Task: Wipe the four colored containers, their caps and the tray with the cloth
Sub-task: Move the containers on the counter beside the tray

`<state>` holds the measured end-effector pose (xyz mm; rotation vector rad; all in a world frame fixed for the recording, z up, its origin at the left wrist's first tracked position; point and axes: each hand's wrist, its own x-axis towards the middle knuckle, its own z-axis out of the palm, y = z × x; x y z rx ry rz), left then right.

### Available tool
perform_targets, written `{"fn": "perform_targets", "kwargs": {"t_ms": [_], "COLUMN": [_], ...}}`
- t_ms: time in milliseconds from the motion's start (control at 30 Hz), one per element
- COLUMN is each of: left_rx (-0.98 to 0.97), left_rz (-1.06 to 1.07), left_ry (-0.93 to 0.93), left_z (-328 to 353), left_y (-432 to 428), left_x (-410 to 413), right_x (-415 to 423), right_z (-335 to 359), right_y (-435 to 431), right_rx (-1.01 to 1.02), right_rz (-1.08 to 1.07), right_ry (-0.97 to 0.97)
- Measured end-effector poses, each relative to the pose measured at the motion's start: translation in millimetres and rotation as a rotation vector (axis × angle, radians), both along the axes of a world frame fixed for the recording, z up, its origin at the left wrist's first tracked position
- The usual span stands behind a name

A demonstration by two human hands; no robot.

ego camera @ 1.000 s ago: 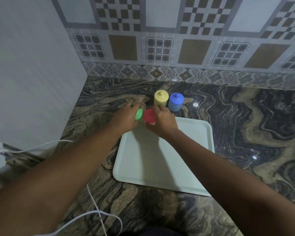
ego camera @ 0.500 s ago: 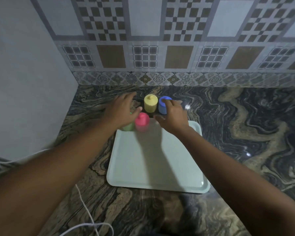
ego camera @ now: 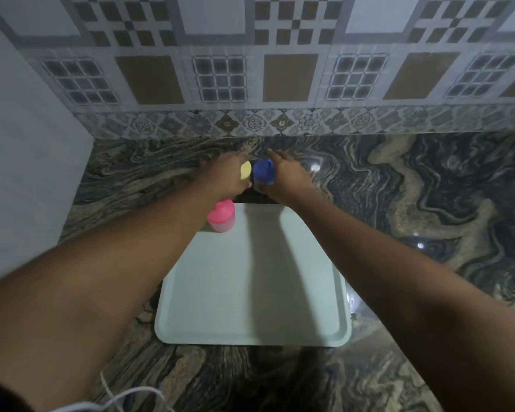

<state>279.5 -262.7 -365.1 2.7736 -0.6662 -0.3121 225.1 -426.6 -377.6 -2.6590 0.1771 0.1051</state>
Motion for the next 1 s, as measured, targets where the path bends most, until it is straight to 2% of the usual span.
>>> {"fn": "perform_targets", "kwargs": {"t_ms": [267,433,633,867,1000], "left_rx": [-0.062,-0.171,-0.215,-0.059,0.046], "left_rz": [-0.022,-0.014,-0.066,-0.086,-0.119], "left_ry": [-0.05,-0.054,-0.049,0.019,-0.028], "left_z": [-3.0,4.2,20.5,-2.0,-5.7], "left_y": [-3.3,-3.5,-1.7,-0.1,-1.1], "left_x": [1.3,-5.3,-38.3,-71.0,-76.6], "right_x": [-2.2,-14.6,-52.4,-99.4,-107.8], "right_z": [-16.0,-5.2,11.8,0.3,-3.3], "right_y": [2.1,-0.1,-8.5,-5.8,-1.9], "right_rx": [0.109,0.163,0.154,0.117,0.149], "right_rz": [-0.061,-0.096,-0.092,-0.103,-0.126], "right_ry": [-0.059,-0.149,-0.182,-0.145,-0.136]}}
